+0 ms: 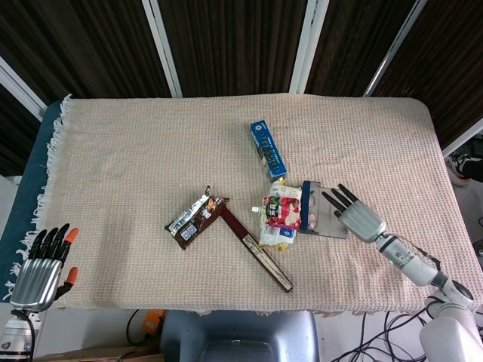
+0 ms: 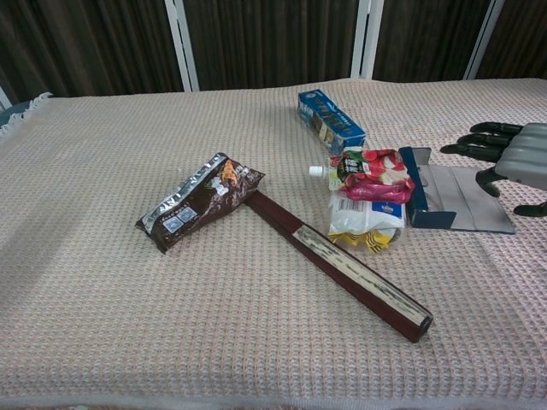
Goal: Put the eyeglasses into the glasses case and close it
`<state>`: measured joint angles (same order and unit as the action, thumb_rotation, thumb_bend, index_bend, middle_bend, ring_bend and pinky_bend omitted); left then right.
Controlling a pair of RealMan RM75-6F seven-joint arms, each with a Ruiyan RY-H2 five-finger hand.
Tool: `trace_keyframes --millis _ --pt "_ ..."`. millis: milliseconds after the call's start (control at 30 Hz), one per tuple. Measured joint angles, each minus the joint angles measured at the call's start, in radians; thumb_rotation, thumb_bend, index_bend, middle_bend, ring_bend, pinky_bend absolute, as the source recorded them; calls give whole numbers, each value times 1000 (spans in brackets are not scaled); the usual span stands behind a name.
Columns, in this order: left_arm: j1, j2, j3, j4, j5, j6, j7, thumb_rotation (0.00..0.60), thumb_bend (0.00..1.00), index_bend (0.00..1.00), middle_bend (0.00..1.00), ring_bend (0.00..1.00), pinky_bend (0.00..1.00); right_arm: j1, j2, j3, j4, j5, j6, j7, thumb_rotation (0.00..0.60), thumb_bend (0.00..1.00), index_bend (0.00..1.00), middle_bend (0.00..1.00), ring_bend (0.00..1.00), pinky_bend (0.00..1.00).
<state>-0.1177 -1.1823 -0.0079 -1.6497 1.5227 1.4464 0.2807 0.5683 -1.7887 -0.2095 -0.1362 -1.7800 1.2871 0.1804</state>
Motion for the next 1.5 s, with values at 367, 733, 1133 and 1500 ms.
trace_keyframes --millis 367,733,1133,1500 --pt "-1 2 0 0 -1 0 -3 600 413 0 0 0 0 4 -21 1 9 2 -19 -8 600 373 621 65 0 0" --pt "3 1 -1 -1 0 9 0 600 412 0 0 0 0 4 -61 25 13 26 -42 -37 600 412 619 65 0 0" --pt "10 -1 -1 3 7 26 -1 600 413 0 0 0 0 33 -83 60 8 55 -10 -46 600 441 613 65 0 0" --pt "13 2 -1 5 7 29 -12 600 413 0 0 0 0 97 -111 96 -8 83 -20 -72 600 441 620 67 0 0"
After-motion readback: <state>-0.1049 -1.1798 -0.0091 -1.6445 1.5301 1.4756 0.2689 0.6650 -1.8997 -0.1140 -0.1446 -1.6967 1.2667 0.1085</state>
